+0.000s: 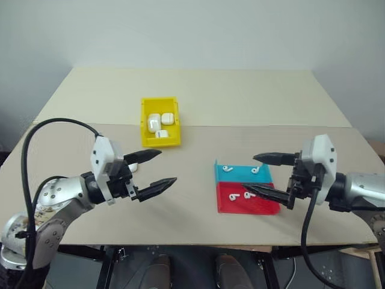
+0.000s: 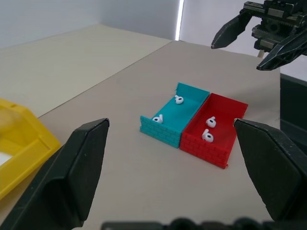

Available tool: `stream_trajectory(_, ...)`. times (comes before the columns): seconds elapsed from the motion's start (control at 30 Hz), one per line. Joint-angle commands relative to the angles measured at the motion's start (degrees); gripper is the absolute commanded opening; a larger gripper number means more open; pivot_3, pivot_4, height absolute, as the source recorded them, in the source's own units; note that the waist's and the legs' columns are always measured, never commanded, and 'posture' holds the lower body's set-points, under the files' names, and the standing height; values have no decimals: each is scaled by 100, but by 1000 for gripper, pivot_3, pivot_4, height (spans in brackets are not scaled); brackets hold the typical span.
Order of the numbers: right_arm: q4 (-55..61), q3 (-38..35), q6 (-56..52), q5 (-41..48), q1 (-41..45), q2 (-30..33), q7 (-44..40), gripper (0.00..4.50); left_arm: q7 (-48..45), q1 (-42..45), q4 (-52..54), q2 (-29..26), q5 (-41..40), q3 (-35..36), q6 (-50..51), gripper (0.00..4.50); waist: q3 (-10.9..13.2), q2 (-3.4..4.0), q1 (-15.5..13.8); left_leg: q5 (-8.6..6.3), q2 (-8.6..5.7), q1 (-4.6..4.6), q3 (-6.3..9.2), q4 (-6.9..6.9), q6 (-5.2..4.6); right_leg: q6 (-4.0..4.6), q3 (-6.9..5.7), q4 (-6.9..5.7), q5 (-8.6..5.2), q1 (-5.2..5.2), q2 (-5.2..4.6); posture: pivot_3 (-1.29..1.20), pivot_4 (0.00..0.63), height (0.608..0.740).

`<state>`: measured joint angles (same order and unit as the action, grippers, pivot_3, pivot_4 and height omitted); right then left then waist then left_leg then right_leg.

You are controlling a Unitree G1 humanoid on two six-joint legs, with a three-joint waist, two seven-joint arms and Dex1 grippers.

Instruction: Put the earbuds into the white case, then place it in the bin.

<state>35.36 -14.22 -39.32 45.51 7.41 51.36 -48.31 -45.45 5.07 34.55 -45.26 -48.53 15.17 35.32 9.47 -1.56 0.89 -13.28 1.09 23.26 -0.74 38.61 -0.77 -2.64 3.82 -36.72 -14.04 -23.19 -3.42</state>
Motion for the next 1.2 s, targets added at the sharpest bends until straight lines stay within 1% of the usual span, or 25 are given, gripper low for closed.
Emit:
stream_trajectory(0.03,55,-86,185,-11,55,-32,-65,4436,-78,19,92,-48,-139,220,-71,4500,0,0,-6,0,0,0,0,0,0,0,0,0,0,0,0,0,150,740)
stream_trajectory(0.1,115,-119,152,1,-6,-76,33,4436,182,-10,215,-60,-299,294,151,4500,1,-2,-21,0,0,5,3,0,0,-1,0,4,-1,0,-2,0,150,740)
stream_trajectory(0.17,182,-138,121,23,-37,-99,90,4436,196,-104,312,-99,-368,401,178,4500,1,-2,-23,0,-2,6,8,0,0,-3,0,3,-1,0,-5,0,150,740)
stream_trajectory(0.27,199,-72,125,-15,-52,-164,174,4436,238,-266,393,-130,-79,414,38,4500,1,-1,-16,0,-1,3,9,0,0,-2,0,2,-1,0,-5,0,150,740)
stream_trajectory(0.43,221,32,80,26,43,-363,407,4436,760,-221,617,-81,147,355,155,4500,1,-1,-16,0,0,1,7,1,0,-1,1,-1,0,1,-3,0,150,740)
stream_trajectory(0.5,258,60,99,-6,6,-378,410,4436,1170,-200,745,-14,445,255,195,4500,1,-1,-16,0,0,1,8,0,0,-2,3,0,0,1,-3,0,150,740)
stream_trajectory(0.57,231,87,123,-37,-1,-376,404,4436,1765,-42,927,-126,719,29,653,4500,1,-2,-18,-1,-1,2,11,0,0,-2,2,2,0,0,-3,0,150,740)
stream_trajectory(0.67,121,167,175,-175,134,-321,394,4436,2414,222,1137,-179,1414,-348,864,4500,1,-2,-25,-1,-3,4,19,0,0,-4,2,2,0,1,-4,0,150,740)
stream_trajectory(0.83,138,269,174,-306,324,-402,486,4436,2528,778,952,-514,847,-158,2222,4500,2,-4,-6,0,-2,0,18,-1,0,-4,2,-2,1,0,0,0,150,740)
stream_trajectory(0.93,274,348,181,-355,250,-518,601,4436,2616,1411,693,-742,399,-125,3423,4500,4,-7,-4,0,-2,3,20,-5,0,-4,1,-1,-1,-5,1,0,150,740)
stream_trajectory(0.97,299,386,193,-395,228,-561,625,4436,2694,1839,453,-715,278,-167,4142,4500,4,-7,-5,0,-3,3,22,-5,0,-5,1,-2,-1,-5,0,0,150,740)
stream_trajectory(1.0,317,413,218,-435,189,-598,638,4436,2901,2338,109,-480,244,-133,4895,4500,7,-11,-30,0,-4,3,23,-5,0,-7,1,-3,-2,-5,-1,0,150,740)
stream_trajectory(1.03,326,446,231,-469,176,-630,656,4436,3082,2699,-172,-326,189,-115,5394,4500,7,-12,-38,0,-8,4,23,-1,0,-10,-6,-3,-2,1,0,0,150,740)
stream_trajectory(1.1,333,511,243,-522,184,-693,687,4436,3609,3147,-788,-120,-43,-134,5718,4500,7,-12,-30,1,-12,3,24,5,0,-37,-13,-3,-17,6,-3,0,150,740)
stream_trajectory(1.13,334,547,247,-546,200,-722,700,4436,3928,3273,-1034,-44,-188,-129,5718,4500,7,-12,-17,0,-12,3,33,5,0,-38,-9,-1,-16,6,-4,0,150,740)
stream_trajectory(1.2,333,618,252,-593,238,-770,726,4436,4373,3446,-1394,-91,-547,-205,5718,4500,11,-19,12,0,-12,5,46,4,1,-18,-6,-4,-4,2,-7,0,150,740)
